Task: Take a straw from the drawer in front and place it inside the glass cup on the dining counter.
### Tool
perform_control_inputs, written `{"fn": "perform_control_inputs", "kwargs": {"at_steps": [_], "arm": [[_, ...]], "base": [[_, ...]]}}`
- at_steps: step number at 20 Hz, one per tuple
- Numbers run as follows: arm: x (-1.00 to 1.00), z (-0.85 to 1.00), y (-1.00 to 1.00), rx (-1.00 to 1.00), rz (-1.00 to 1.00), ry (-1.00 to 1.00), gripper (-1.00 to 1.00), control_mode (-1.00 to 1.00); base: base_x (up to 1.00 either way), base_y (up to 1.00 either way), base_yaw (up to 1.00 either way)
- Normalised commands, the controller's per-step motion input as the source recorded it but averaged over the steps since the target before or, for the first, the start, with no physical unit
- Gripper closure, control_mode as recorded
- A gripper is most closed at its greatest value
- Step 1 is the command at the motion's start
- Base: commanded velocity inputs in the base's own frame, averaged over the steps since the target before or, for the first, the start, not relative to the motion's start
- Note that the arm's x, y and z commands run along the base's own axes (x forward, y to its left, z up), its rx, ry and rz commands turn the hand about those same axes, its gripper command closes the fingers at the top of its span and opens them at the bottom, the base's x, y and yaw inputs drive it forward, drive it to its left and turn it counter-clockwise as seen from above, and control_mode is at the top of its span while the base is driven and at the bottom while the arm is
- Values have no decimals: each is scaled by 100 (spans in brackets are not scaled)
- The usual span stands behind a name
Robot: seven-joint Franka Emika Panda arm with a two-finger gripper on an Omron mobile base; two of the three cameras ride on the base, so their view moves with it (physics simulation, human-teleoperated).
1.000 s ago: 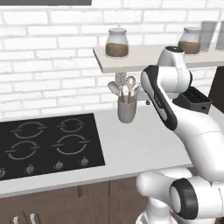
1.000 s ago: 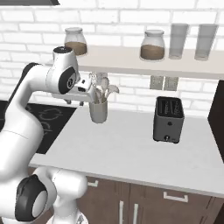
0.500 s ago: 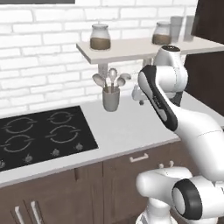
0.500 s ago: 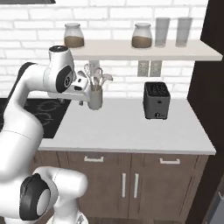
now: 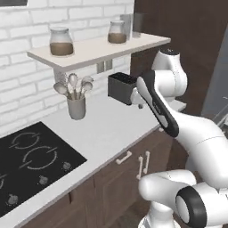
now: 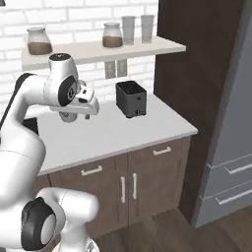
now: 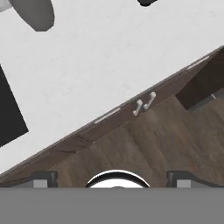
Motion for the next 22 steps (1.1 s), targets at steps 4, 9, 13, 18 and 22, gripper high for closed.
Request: {"fn": "perform_control_inputs", "kwargs": {"at_steps": [4,9,13,18,22], "arm": [[0,0,0,0,0,0,-100,100],[0,0,0,0,0,0,-100,100],[0,0,0,0,0,0,-100,100],[0,0,0,0,0,0,-100,100],[0,0,0,0,0,0,-100,100]], "base": [[-8,63,-66],[-36,78,-56],[-45,75,-47],[-16,69,-42],[0,83,-42]]}}
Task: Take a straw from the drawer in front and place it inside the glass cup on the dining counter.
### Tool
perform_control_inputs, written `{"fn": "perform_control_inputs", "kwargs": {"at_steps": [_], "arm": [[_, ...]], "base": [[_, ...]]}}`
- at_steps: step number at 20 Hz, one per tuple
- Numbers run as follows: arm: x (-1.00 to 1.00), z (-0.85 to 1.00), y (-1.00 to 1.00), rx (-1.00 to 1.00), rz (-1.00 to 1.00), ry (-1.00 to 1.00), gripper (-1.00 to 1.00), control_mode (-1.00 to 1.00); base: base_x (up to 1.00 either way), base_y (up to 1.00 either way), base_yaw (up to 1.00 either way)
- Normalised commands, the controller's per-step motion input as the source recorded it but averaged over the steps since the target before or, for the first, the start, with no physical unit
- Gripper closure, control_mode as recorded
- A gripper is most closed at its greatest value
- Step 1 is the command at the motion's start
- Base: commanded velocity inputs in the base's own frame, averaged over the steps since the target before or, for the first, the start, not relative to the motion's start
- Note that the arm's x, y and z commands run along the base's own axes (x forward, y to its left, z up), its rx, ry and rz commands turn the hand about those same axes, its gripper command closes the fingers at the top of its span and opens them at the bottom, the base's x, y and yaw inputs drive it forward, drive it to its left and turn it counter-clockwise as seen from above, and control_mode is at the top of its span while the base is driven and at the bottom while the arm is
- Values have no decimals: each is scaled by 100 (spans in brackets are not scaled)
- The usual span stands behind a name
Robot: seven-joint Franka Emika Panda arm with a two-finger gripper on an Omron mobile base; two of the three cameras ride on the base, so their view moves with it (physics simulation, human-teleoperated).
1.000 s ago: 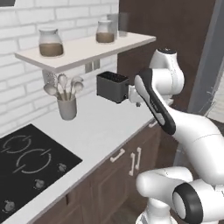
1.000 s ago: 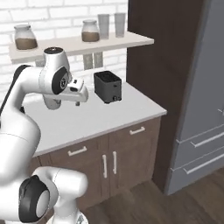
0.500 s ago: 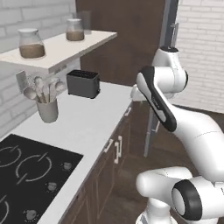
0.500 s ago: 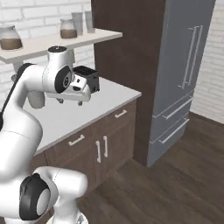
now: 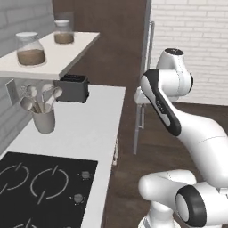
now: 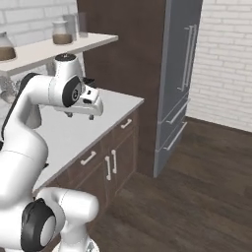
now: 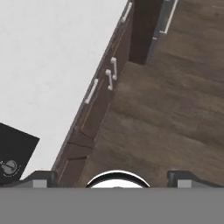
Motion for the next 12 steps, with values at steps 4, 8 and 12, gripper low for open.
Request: {"fn": "perform_control_inputs", "kwargs": {"at_steps": [4,8,12], "arm": [[-5,0,42,13,-24,1,-100,-100],[-18,0,4,38,-34,0,-100,-100],[-8,-8,-58,50,-15,0,-100,-100]], "base": [[0,46,-24],[0,0,0],[0,0,0]]}}
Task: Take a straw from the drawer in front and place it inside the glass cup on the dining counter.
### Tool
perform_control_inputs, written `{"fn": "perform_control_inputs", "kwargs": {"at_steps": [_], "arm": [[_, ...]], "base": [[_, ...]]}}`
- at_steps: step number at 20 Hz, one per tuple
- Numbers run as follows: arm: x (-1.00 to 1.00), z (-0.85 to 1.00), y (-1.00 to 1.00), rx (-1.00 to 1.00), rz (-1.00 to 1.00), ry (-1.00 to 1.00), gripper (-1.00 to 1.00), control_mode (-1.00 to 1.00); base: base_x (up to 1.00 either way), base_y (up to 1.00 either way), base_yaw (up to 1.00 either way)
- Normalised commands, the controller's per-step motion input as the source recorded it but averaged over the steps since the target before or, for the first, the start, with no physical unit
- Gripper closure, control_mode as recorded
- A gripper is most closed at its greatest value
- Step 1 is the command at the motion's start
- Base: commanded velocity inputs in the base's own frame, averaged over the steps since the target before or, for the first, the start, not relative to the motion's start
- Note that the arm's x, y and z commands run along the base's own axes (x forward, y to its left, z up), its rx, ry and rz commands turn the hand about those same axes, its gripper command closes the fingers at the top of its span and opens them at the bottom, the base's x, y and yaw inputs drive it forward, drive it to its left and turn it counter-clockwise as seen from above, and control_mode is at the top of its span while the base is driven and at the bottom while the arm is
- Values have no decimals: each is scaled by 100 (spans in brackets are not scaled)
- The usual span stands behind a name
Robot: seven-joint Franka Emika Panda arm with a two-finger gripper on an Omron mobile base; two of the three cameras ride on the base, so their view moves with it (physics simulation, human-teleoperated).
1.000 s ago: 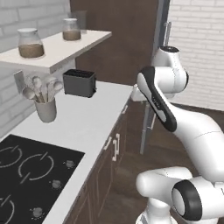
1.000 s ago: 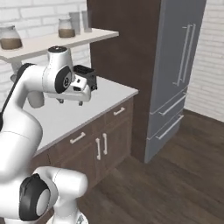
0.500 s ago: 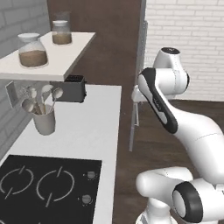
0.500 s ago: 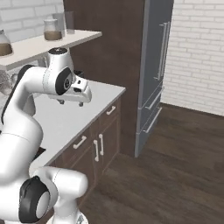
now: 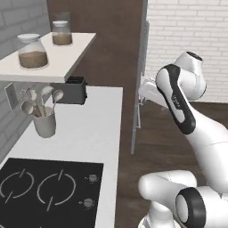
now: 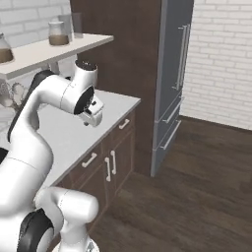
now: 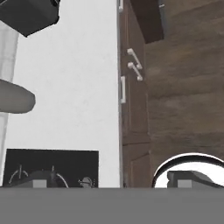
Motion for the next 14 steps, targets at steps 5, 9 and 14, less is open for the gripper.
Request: {"fn": "perform_control_inputs", "kwargs": {"at_steps": [5,9,14], "arm": [[-1,-41,-80,54,-2,0,-100,-100],[1,-79,-34,46,0,0,-100,-100],[24,-93,-5,26,5,0,-100,-100]], "base": [[0,0,0],[0,0,0],[0,0,0]]}}
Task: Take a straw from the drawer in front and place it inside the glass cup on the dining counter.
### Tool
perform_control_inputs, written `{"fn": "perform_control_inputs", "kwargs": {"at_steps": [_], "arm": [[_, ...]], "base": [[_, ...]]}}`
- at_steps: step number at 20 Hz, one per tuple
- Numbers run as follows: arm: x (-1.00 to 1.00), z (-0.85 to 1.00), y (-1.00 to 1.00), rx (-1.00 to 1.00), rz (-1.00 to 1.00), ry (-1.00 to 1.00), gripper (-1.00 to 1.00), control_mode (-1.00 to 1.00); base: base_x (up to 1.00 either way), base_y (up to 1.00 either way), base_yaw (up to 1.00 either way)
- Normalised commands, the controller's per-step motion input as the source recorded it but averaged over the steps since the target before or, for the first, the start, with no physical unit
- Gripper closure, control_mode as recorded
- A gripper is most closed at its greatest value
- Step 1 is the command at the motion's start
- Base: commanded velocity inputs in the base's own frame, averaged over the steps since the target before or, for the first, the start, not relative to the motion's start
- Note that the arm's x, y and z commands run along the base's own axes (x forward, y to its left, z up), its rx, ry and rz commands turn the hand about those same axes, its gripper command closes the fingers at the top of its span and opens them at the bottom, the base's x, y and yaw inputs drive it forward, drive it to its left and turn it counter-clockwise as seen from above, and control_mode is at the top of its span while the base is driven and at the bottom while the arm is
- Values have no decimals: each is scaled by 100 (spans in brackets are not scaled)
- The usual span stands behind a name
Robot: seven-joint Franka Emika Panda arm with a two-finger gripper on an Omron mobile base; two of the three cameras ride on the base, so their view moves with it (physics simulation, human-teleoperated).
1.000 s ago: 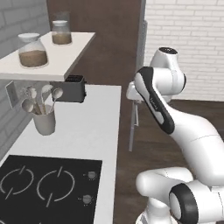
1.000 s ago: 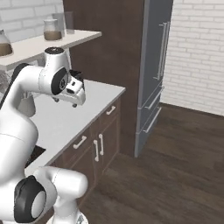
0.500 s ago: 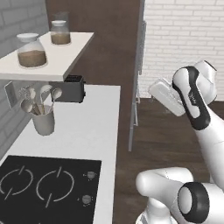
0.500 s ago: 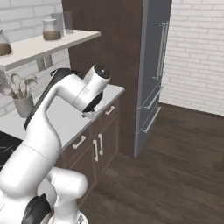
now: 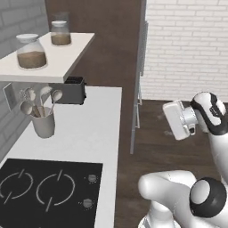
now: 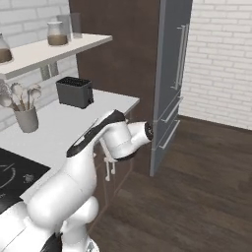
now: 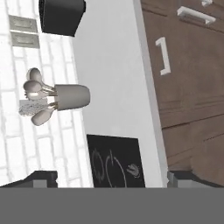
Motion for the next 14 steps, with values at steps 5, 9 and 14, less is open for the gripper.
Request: {"fn": "perform_control_inputs", "kwargs": {"at_steps": [5,9,14], "arm": [[44,-85,0,13,6,0,-100,-100],[49,-77,8,4,5,0,-100,-100],[36,-71,24,3,7,-1,-100,-100]], "base": [[0,0,0],[0,0,0],[0,0,0]]}}
